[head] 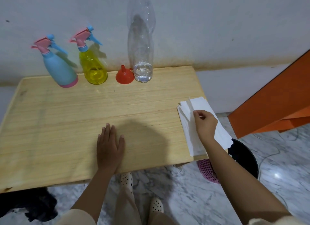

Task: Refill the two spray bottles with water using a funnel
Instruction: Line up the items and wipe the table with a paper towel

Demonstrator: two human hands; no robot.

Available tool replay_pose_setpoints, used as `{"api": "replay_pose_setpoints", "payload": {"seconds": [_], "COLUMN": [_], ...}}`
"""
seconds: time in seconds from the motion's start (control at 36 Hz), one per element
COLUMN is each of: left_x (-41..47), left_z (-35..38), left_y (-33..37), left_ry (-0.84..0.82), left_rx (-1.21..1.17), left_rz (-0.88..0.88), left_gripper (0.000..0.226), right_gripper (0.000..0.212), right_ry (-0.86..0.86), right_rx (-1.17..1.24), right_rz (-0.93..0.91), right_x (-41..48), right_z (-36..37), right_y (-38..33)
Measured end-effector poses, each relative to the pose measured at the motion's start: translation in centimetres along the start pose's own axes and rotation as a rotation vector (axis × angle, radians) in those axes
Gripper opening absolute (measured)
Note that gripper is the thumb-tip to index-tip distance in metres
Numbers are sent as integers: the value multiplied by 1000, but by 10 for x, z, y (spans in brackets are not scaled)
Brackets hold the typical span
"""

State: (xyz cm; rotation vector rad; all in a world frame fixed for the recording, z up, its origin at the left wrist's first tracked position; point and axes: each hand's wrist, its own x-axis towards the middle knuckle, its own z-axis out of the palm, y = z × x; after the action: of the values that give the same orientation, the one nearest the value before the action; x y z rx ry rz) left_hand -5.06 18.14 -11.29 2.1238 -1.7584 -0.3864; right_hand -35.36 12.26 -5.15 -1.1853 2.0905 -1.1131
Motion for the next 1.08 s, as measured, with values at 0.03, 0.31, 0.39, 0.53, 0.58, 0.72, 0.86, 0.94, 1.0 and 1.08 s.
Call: {"api": "replay_pose_setpoints", "payload": {"seconds": [0.03, 0.31, 0.39, 0.53, 0.58, 0.72, 0.86, 0.94, 1.0, 1.08], "left_x": [0, 2, 10, 27, 31, 44, 47, 50, 50, 49], "left_z": [0, -21, -33, -50, -53, -58, -49, -47, -46, -46], "left_y": [0, -17, -32, -61, -71, -86, -91, -93, -93, -94], "left_ry": [-5, -60, -68, -23, -12, 2, 28, 28, 16, 14], "left_rx": [-2, -3, 21, 32, 36, 35, 57, 51, 50, 51], "left_rz": [-2, 89, 91, 31, 7, -8, 4, -10, -17, -19], "left_gripper": [74, 72, 67, 66, 68, 66, 60, 61, 61, 61], "right_gripper": [17, 14, 12, 20, 23, 15, 48, 62, 67, 74], "right_ry": [13, 31, -32, -162, -204, -298, -292, -361, -409, -375], "right_rx": [7, 144, 155, 112, 85, 62, -192, -432, -566, -672], "right_rz": [-6, -177, -185, -150, -146, -137, -367, -435, -403, -353], "right_x": [0, -1, -6, -23, -34, -57, -73, -78, -86, -95], "right_z": [-2, -5, 17, 82, 108, 151, 164, 176, 187, 204], "right_y": [-2, -61, -79, -95, -95, -96, -84, -73, -64, -61]}}
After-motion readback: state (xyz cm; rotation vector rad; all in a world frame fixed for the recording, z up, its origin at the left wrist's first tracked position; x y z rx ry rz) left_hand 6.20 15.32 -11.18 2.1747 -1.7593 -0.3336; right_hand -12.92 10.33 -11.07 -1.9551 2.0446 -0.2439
